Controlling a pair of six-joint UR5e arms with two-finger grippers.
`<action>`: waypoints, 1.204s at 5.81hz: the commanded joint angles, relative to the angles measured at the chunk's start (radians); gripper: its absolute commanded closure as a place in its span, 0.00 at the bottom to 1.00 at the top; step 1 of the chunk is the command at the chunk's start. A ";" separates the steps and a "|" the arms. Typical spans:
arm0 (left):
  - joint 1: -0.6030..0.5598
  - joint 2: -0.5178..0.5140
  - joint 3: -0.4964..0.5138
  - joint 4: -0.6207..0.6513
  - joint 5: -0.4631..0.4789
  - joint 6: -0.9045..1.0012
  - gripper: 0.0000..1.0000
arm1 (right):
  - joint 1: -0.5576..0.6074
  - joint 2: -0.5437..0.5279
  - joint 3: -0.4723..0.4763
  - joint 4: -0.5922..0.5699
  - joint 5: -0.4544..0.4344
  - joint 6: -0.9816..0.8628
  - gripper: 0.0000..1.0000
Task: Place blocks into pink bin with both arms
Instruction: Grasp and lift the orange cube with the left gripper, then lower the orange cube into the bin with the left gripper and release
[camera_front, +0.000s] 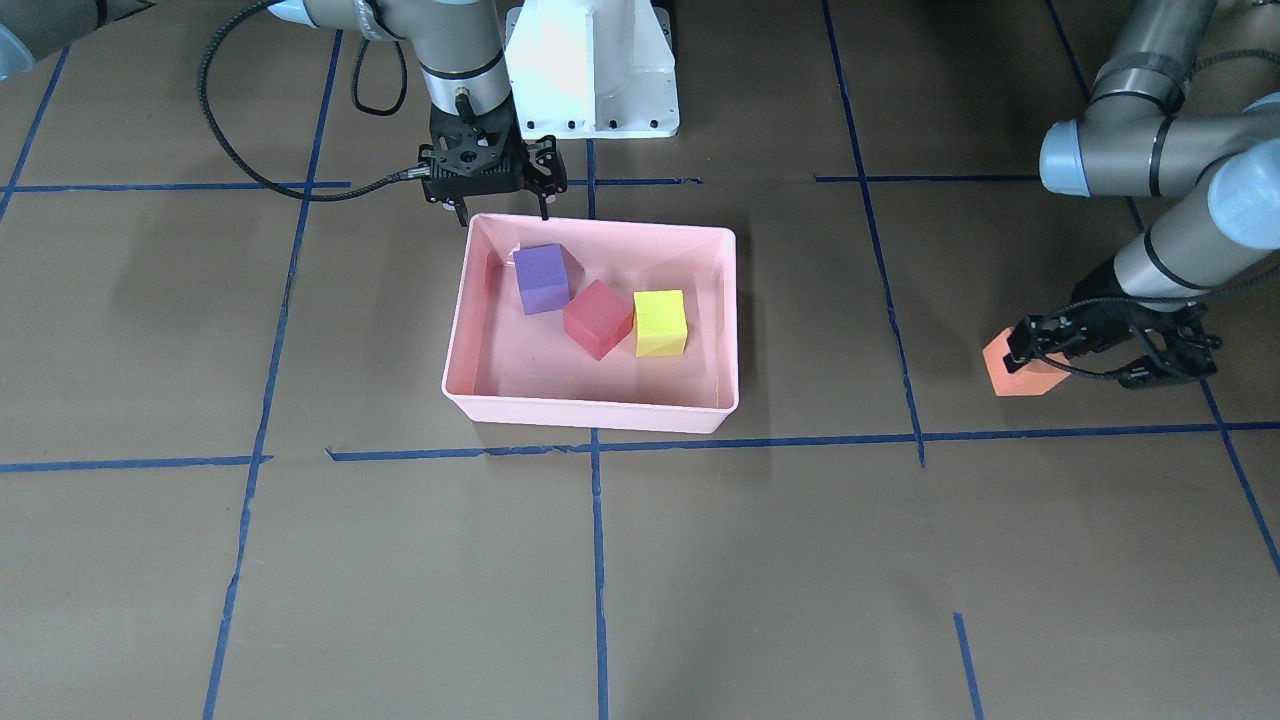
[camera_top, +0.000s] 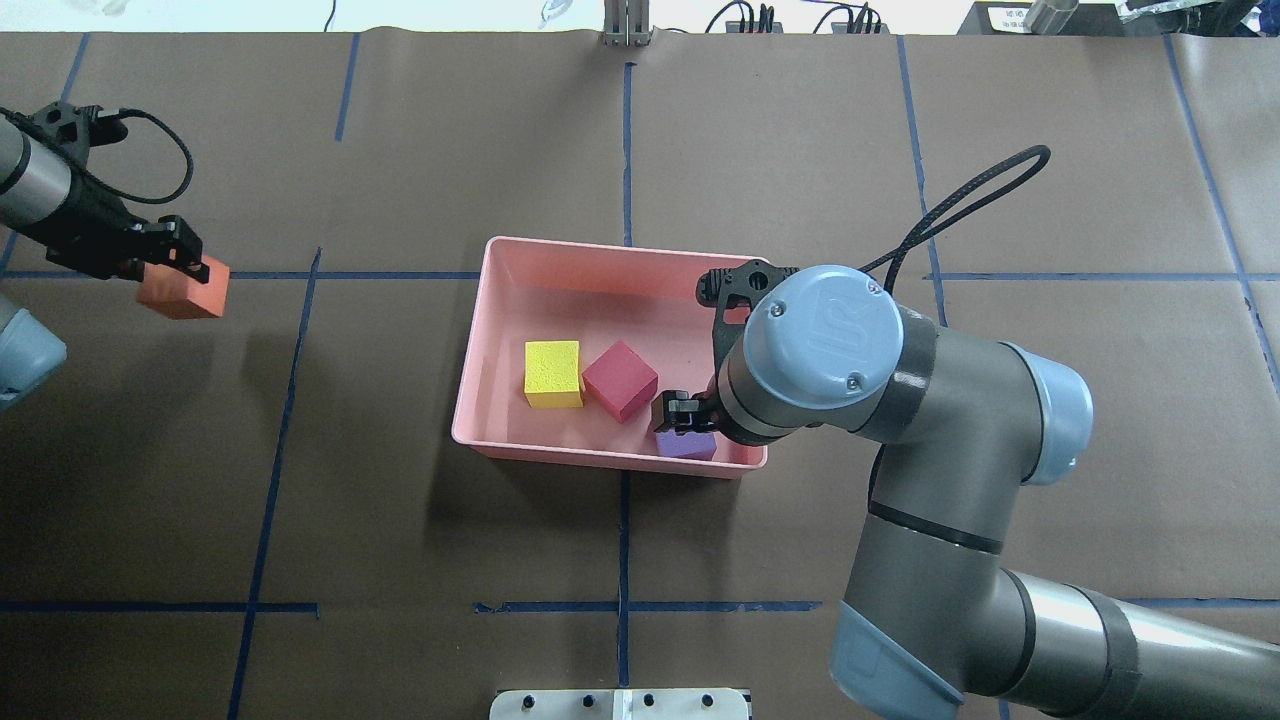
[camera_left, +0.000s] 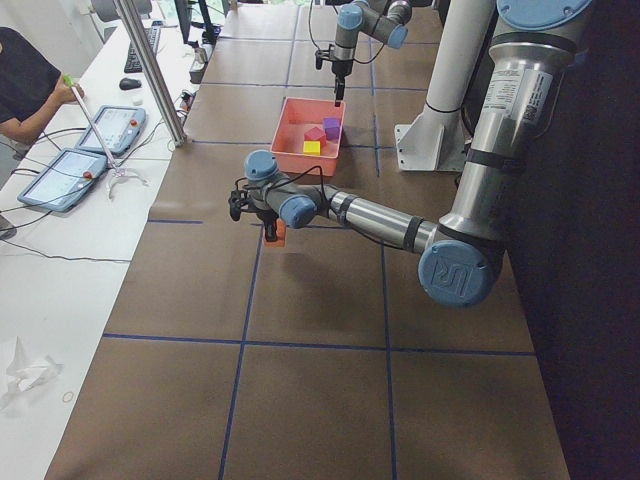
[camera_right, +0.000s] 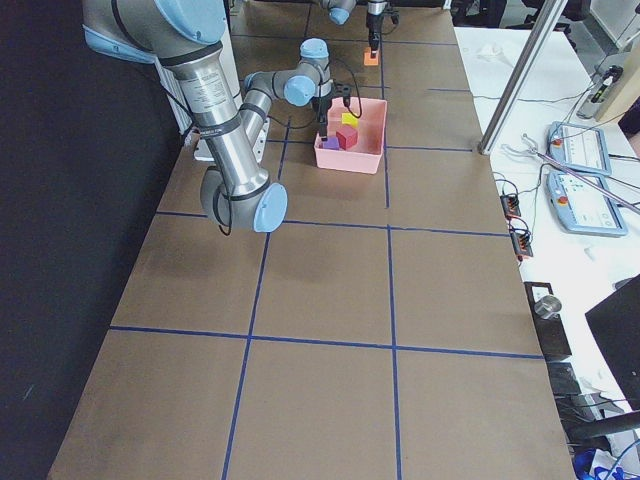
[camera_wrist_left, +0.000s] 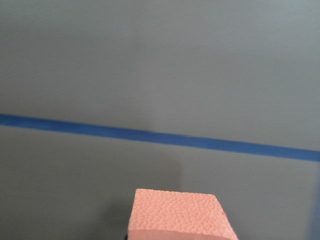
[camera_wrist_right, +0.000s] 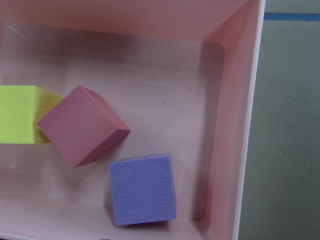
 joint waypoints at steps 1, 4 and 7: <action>0.103 -0.221 -0.064 -0.002 -0.034 -0.381 1.00 | 0.024 -0.080 0.102 0.000 0.010 -0.025 0.00; 0.343 -0.398 -0.056 0.000 0.204 -0.565 1.00 | 0.044 -0.111 0.117 0.003 0.009 -0.056 0.00; 0.445 -0.360 -0.099 0.004 0.240 -0.646 0.94 | 0.044 -0.111 0.117 0.005 0.007 -0.071 0.00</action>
